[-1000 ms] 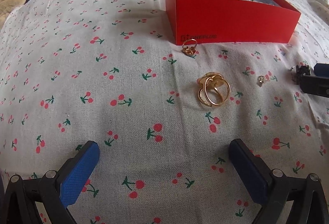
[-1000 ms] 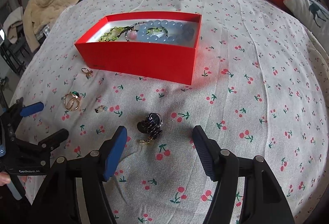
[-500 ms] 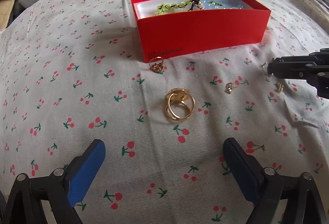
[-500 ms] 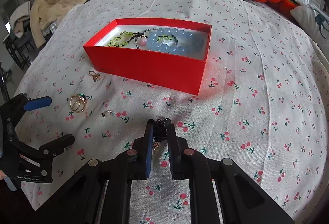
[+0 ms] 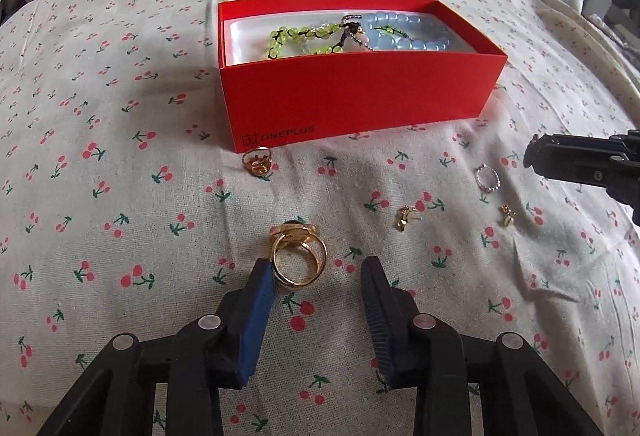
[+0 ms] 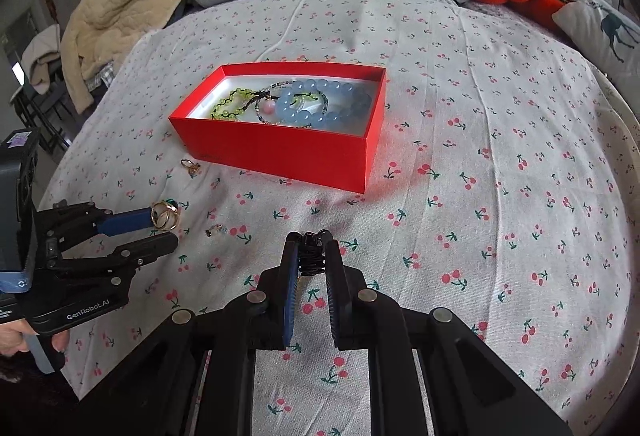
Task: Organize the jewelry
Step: 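Close the left tool on the gold double ring, then carry the gold ring with the left tool over the box while the right tool carries the black ring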
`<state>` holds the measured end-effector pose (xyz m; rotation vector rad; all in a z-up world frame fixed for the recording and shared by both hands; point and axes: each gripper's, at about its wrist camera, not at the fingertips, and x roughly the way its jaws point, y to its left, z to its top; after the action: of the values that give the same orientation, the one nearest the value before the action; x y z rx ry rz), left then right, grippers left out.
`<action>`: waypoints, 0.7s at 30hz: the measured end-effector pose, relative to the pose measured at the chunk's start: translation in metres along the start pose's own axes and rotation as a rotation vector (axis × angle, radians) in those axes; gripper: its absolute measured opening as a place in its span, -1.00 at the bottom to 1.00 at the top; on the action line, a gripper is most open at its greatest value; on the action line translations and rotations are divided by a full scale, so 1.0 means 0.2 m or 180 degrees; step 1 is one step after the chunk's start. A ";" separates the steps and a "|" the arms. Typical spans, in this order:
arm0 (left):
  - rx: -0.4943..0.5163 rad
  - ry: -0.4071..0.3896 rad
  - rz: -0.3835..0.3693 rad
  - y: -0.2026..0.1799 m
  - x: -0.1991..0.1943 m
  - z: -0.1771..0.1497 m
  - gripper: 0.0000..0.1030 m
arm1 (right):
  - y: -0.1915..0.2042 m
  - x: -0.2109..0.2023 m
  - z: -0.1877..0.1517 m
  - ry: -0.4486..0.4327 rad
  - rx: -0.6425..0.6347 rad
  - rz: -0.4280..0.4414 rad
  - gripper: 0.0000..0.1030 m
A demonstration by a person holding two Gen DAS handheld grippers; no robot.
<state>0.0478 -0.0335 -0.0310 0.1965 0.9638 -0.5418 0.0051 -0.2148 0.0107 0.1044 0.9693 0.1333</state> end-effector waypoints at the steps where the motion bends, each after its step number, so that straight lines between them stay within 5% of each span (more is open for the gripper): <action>1: -0.0020 0.0005 -0.0009 0.00 0.00 0.01 -0.38 | -0.01 -0.01 0.00 -0.0001 0.0016 -0.0002 -0.73; 5: -0.0100 0.0012 -0.0050 0.01 0.02 0.03 -0.58 | -0.04 -0.01 0.00 0.0031 0.0126 -0.0066 -0.73; 21: -0.0319 0.0015 -0.0091 0.04 -0.05 0.07 -0.59 | -0.06 -0.01 -0.01 0.0147 0.0249 -0.0094 -0.73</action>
<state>0.0569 -0.0281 -0.0150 0.0942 0.9970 -0.5182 0.0042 -0.2260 0.0095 0.1593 1.0220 0.0708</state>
